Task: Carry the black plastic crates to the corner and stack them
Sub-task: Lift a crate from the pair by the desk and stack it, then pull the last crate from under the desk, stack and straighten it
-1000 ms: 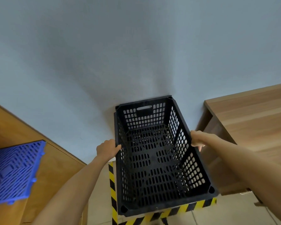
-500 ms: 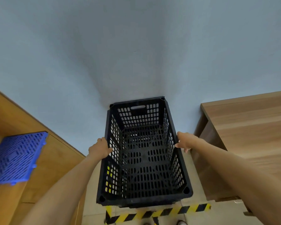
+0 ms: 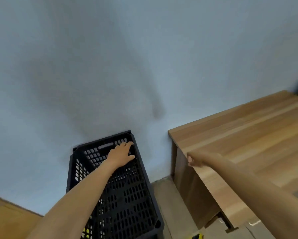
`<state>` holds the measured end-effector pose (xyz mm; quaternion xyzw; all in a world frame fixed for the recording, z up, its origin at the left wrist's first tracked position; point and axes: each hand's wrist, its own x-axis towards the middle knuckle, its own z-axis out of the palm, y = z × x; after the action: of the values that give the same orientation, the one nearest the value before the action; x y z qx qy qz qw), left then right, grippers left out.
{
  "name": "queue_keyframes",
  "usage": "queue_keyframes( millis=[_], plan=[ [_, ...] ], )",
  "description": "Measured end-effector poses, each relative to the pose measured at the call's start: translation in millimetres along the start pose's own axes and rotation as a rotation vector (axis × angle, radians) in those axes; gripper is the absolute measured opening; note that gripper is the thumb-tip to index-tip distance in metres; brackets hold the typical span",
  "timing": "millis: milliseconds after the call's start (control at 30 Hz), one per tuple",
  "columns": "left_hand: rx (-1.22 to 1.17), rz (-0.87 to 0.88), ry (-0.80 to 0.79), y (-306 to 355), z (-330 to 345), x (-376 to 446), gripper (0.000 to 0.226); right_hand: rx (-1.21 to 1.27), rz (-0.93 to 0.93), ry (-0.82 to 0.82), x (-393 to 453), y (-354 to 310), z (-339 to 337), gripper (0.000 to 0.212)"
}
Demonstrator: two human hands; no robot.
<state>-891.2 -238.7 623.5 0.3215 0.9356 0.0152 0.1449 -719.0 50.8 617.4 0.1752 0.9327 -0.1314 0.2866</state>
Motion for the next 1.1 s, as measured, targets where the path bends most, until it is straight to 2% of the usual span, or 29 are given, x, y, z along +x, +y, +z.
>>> queue_keyframes(
  millis=[267, 467, 600, 900, 1100],
  plan=[
    [0.14, 0.414, -0.047, 111.6, -8.4, 47.4, 0.061, 0.164, 0.315, 0.09, -82.7, 75.6, 24.1, 0.034],
    [0.175, 0.67, -0.111, 172.2, 18.2, 37.8, 0.058, 0.224, 0.512, 0.05, -145.9, 65.4, 97.6, 0.039],
    [0.266, 0.861, -0.165, 223.9, 41.7, 15.0, 0.052, 0.323, 0.612, 0.129, -201.7, 60.1, 150.4, 0.042],
    [0.504, 1.293, -0.174, 389.0, 85.6, -129.5, 0.056, 0.502, 1.027, 0.208, -414.2, 75.9, 267.5, 0.049],
    [0.673, 1.472, -0.205, 493.9, 141.9, -286.5, 0.061, 0.621, 1.226, 0.228, -569.3, 61.1, 372.6, 0.051]
  ],
)
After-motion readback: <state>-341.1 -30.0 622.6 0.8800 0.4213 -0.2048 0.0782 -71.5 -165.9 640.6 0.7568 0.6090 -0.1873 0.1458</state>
